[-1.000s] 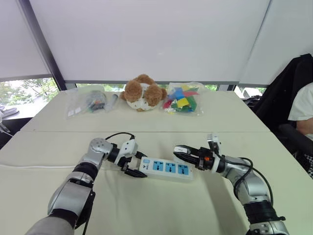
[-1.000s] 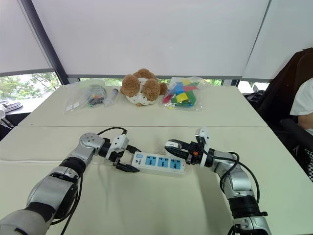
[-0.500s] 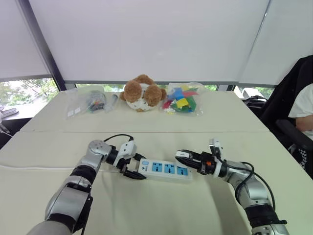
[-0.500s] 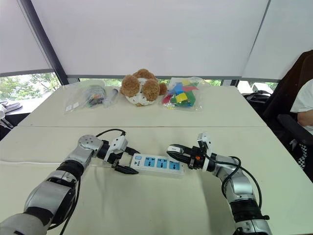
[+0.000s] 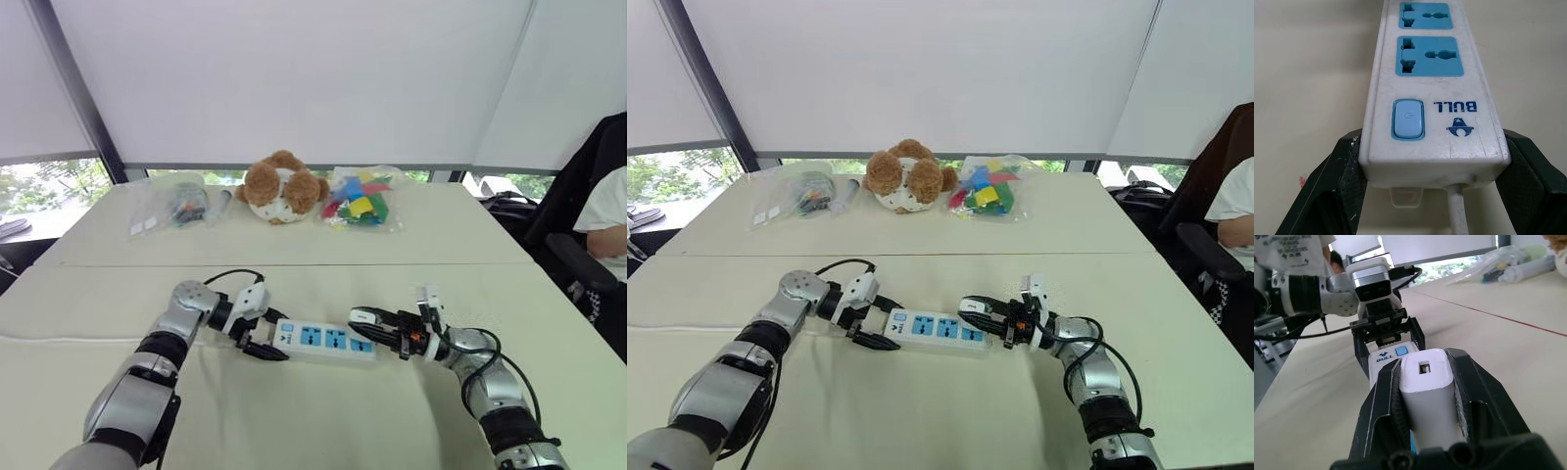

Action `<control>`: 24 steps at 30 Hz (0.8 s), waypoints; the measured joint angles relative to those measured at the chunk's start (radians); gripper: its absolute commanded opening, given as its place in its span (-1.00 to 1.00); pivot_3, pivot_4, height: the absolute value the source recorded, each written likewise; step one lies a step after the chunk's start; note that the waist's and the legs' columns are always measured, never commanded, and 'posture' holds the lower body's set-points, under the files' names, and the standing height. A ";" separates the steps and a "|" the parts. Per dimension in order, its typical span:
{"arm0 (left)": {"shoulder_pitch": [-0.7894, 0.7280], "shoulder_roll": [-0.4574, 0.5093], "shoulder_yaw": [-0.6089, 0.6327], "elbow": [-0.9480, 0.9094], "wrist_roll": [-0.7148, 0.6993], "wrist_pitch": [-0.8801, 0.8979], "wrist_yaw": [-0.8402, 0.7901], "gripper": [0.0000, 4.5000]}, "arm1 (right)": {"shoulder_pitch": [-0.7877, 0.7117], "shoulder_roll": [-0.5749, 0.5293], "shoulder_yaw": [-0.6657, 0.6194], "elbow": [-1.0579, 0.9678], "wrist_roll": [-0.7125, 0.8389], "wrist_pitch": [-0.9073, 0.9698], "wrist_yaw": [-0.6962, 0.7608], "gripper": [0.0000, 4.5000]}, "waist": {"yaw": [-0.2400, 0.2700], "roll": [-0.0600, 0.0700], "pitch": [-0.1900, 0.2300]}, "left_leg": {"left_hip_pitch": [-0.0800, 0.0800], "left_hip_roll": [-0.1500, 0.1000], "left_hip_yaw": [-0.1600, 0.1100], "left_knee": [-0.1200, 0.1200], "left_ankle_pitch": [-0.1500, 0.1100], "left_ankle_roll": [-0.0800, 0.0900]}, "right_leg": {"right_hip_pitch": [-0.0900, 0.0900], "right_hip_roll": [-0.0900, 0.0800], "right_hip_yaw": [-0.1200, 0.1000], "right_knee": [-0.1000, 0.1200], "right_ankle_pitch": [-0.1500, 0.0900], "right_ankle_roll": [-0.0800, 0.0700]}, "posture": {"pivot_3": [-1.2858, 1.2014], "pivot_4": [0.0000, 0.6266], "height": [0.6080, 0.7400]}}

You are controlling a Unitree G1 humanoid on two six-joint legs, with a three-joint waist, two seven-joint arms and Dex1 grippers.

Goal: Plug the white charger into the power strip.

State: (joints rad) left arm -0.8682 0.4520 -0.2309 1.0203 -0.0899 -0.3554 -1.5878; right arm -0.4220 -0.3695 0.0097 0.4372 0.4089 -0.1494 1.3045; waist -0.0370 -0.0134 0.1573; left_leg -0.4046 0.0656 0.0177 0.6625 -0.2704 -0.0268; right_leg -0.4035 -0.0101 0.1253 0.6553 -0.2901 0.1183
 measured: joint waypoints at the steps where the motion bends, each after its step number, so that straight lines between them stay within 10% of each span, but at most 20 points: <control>1: 0.004 0.006 -0.007 -0.007 -0.008 0.003 0.000 0.34 | -0.003 0.002 0.005 0.010 0.000 -0.018 0.005 -0.65 | -0.004 0.000 0.000 | 0.000 0.000 0.000 0.000 0.000 0.000 | 0.000 0.000 0.000 0.000 0.000 0.000 | 0.03 -0.52 0.98; 24: 0.231 0.129 -0.022 -0.378 -0.100 0.207 0.067 0.34 | -0.119 0.048 0.075 0.295 -0.012 -0.220 0.172 -0.65 | -0.035 -0.021 -0.013 | 0.049 0.002 0.001 -0.018 -0.008 0.012 | 0.039 0.001 -0.001 -0.001 -0.016 -0.014 | 0.03 -0.52 0.98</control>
State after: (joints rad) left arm -0.6368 0.5814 -0.2525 0.6427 -0.1894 -0.1486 -1.5212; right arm -0.5410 -0.3213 0.0847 0.7323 0.3973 -0.3697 1.4768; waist -0.0718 -0.0342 0.1440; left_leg -0.3555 0.0675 0.0183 0.6444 -0.2779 -0.0147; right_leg -0.3641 -0.0095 0.1241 0.6540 -0.3061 0.1041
